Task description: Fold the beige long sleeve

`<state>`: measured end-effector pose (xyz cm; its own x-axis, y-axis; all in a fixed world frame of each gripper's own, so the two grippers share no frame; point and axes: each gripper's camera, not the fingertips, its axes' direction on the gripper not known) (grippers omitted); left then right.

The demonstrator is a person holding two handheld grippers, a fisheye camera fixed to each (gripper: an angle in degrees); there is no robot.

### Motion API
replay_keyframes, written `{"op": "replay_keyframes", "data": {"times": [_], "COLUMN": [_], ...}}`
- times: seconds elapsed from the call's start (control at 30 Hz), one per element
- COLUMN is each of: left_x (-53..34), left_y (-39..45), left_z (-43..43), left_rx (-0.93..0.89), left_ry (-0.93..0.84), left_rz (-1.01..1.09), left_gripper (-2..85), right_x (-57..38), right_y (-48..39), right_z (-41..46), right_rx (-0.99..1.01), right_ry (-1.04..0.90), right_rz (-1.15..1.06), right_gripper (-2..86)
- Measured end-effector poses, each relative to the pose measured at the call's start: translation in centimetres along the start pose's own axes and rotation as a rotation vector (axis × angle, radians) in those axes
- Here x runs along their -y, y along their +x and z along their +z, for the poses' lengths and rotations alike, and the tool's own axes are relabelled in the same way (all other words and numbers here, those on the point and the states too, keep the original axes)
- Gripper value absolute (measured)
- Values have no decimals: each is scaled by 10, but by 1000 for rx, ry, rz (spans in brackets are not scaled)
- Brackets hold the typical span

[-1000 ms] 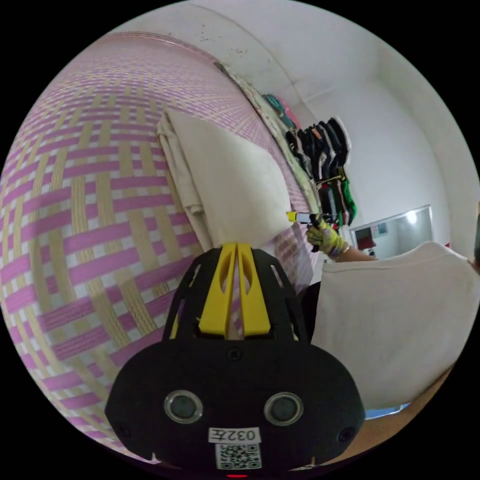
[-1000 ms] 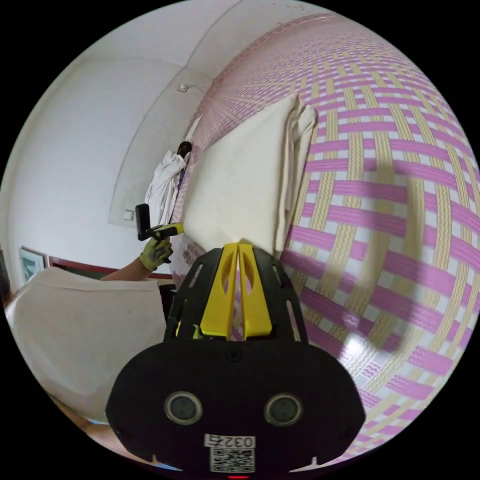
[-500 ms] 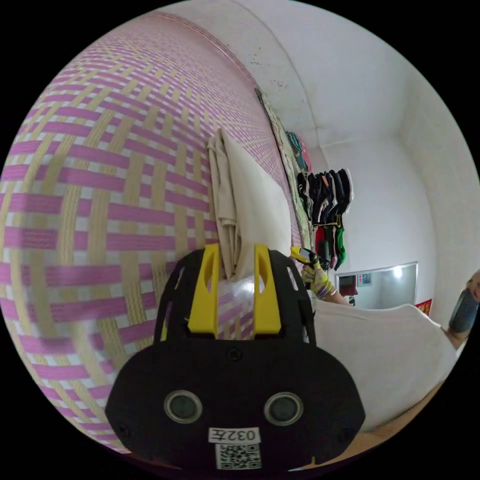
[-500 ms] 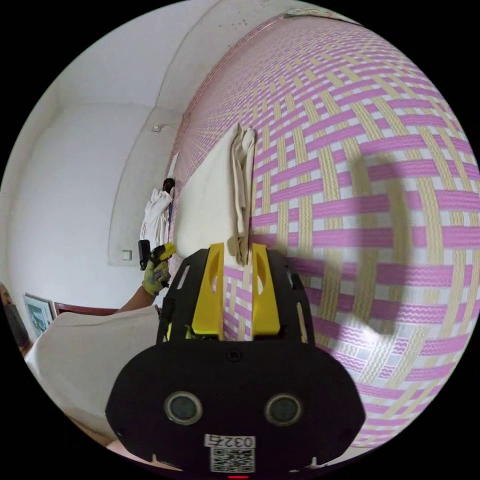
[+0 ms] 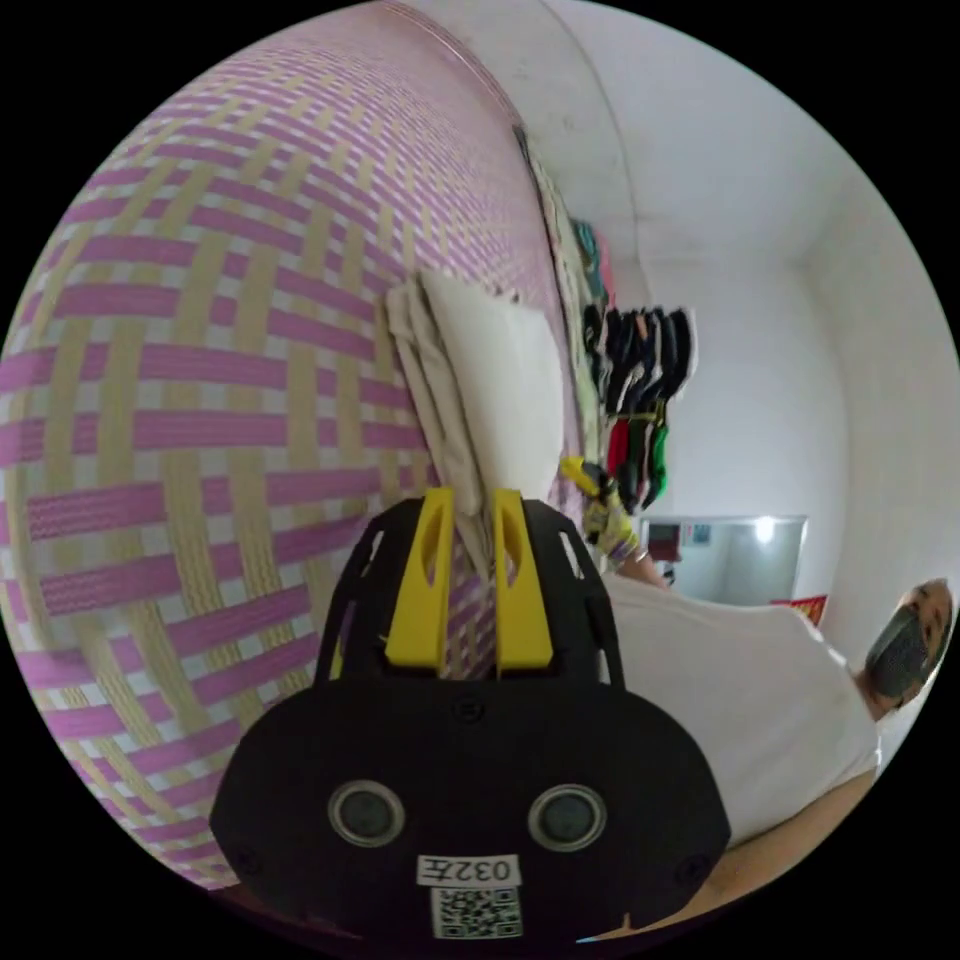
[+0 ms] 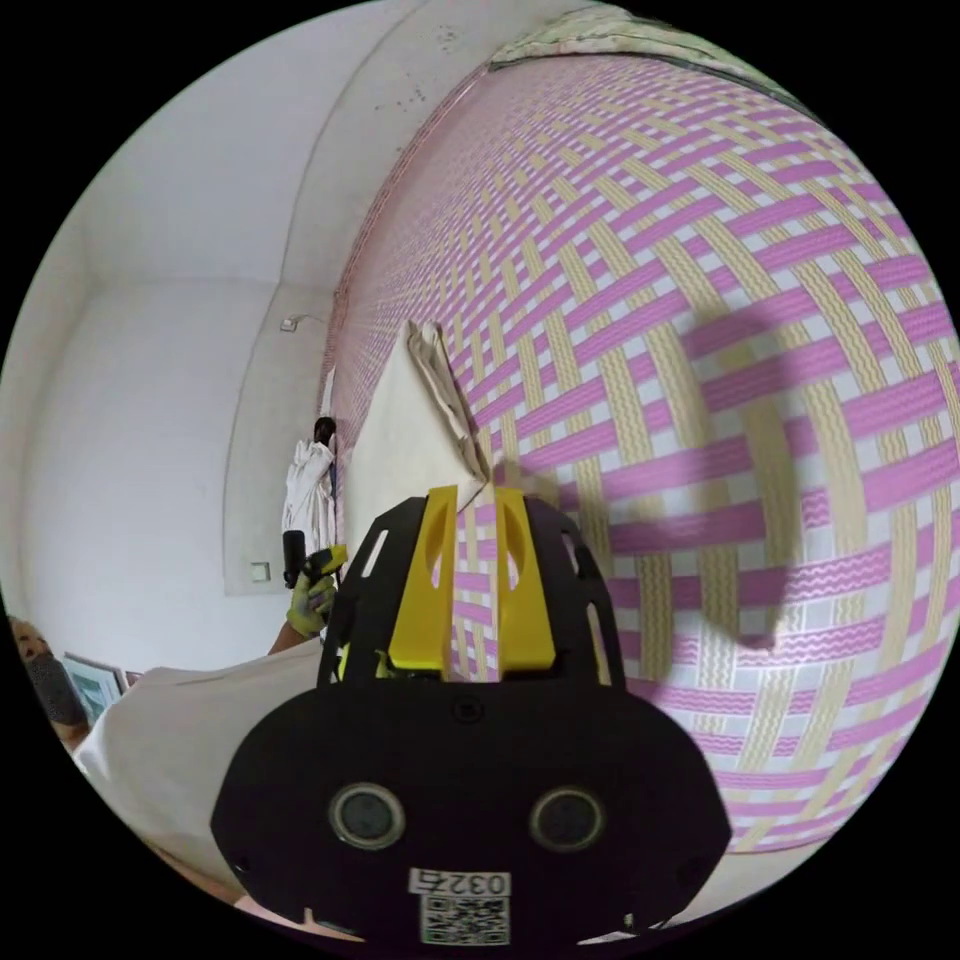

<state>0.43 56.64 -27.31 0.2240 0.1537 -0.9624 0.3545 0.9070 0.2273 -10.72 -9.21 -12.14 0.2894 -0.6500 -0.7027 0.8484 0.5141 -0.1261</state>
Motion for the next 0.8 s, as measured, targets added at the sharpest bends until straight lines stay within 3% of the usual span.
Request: {"op": "replay_keyframes", "data": {"times": [0.17,0.37,0.57,0.8], "left_x": [36,91,122,130], "left_y": [-24,-47,-44,-48], "left_z": [-16,-21,-12,-2], "left_rx": [-88,-185,-139,-164], "left_ry": [97,70,-32,-36], "left_rz": [-159,-258,-182,-98], "left_gripper": [128,129,116,108], "right_x": [4,12,23,34], "right_y": [16,31,30,27], "right_z": [0,6,8,10], "right_rx": [66,200,218,210], "right_ry": [-19,-19,-33,-44], "right_rz": [98,212,222,194], "right_gripper": [79,86,87,81]}}
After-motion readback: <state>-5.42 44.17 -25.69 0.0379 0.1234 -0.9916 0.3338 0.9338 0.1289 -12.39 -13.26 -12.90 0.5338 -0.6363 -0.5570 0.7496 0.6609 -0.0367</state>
